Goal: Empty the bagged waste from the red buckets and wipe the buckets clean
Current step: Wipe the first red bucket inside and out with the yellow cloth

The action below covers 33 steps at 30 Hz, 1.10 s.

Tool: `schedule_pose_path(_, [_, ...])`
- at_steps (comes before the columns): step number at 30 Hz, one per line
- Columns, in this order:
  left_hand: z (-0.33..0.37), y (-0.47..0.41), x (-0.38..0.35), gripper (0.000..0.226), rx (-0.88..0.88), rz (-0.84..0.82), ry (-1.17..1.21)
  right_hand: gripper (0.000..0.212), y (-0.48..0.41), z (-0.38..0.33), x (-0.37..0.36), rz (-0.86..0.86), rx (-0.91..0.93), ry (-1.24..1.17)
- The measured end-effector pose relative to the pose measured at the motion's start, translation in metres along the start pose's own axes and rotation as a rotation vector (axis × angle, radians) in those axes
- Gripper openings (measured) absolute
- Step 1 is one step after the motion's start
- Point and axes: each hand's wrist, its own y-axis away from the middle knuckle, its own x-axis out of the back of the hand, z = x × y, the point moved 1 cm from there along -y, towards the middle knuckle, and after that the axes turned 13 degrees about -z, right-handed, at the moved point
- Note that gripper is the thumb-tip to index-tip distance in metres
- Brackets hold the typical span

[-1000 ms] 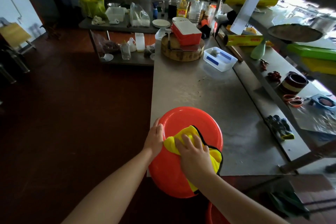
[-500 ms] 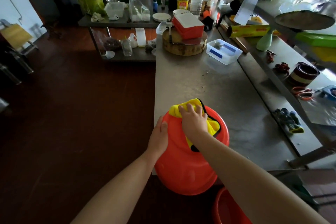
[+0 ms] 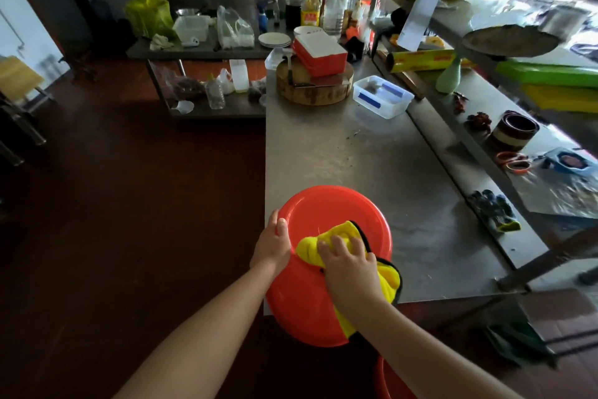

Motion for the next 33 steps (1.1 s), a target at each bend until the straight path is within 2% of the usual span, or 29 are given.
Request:
schedule_pose_path(7, [0.007, 0.004, 0.005, 0.056, 0.076, -0.048, -0.081, 0.054, -0.016, 0.002, 0.008, 0.028, -0.012, 0.013])
schedule_pose_path(14, [0.007, 0.008, 0.003, 0.059, 0.010, -0.045, -0.040, 0.047, -0.072, 0.007, 0.042, 0.064, -0.100, 0.006])
schedule_pose_path(19, [0.007, 0.010, 0.006, 0.058, 0.018, -0.055, -0.030, 0.045, -0.097, 0.013, 0.056, 0.060, -0.097, 0.007])
schedule_pose_path(28, [0.007, 0.009, 0.004, 0.059, 0.032, -0.013, -0.081, 0.055, -0.023, 0.013, 0.017, 0.005, -0.112, 0.022])
schedule_pose_path(33, [0.009, 0.012, 0.004, 0.057, 0.014, -0.019, -0.074, 0.054, 0.001, 0.015, 0.006, 0.008, -0.094, 0.016])
